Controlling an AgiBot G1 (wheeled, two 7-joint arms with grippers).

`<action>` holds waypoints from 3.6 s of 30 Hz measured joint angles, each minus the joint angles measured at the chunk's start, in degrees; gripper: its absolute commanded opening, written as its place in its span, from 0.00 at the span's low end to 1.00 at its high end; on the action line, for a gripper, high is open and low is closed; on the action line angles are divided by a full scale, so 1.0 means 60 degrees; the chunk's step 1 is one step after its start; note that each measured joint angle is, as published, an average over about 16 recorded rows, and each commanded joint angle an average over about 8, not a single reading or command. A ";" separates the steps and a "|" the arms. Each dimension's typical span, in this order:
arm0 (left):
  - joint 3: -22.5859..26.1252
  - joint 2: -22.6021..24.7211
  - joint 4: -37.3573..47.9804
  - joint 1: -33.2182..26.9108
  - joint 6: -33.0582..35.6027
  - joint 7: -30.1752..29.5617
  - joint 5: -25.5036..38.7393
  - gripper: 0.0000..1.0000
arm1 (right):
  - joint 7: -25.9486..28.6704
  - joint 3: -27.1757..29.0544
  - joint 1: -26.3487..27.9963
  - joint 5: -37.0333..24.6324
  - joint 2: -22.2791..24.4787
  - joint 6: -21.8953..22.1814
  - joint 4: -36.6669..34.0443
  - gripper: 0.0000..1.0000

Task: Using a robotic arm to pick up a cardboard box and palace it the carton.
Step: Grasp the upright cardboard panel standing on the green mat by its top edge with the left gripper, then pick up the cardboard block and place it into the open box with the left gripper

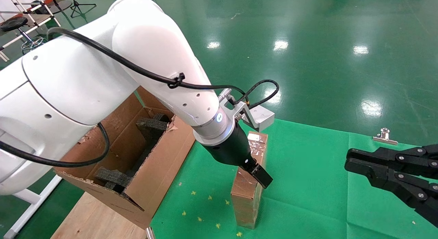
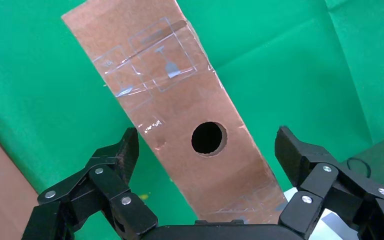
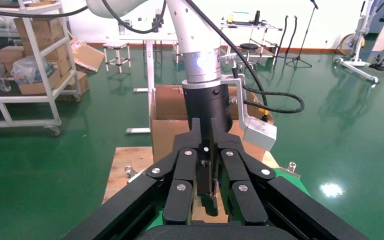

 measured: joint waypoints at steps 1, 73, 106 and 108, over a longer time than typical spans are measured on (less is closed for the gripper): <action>-0.0005 -0.0001 -0.0003 0.0001 -0.0001 0.0000 -0.0003 0.00 | 0.0000 0.0000 0.0000 0.0000 0.0000 0.0000 0.0000 1.00; -0.1976 -0.5589 0.7343 -0.3343 -0.0328 1.1904 -0.0362 0.00 | -0.0002 -0.0003 0.0001 0.0002 0.0001 0.0001 -0.0001 1.00; -0.1666 -0.3457 1.2202 -0.0644 -0.6050 1.2806 0.0167 0.00 | -0.0003 -0.0005 0.0001 0.0003 0.0001 0.0001 -0.0001 1.00; -0.1681 -0.3406 1.2254 -0.0491 -0.6170 1.2793 0.0146 0.00 | -0.0003 -0.0005 0.0001 0.0003 0.0001 0.0001 -0.0001 1.00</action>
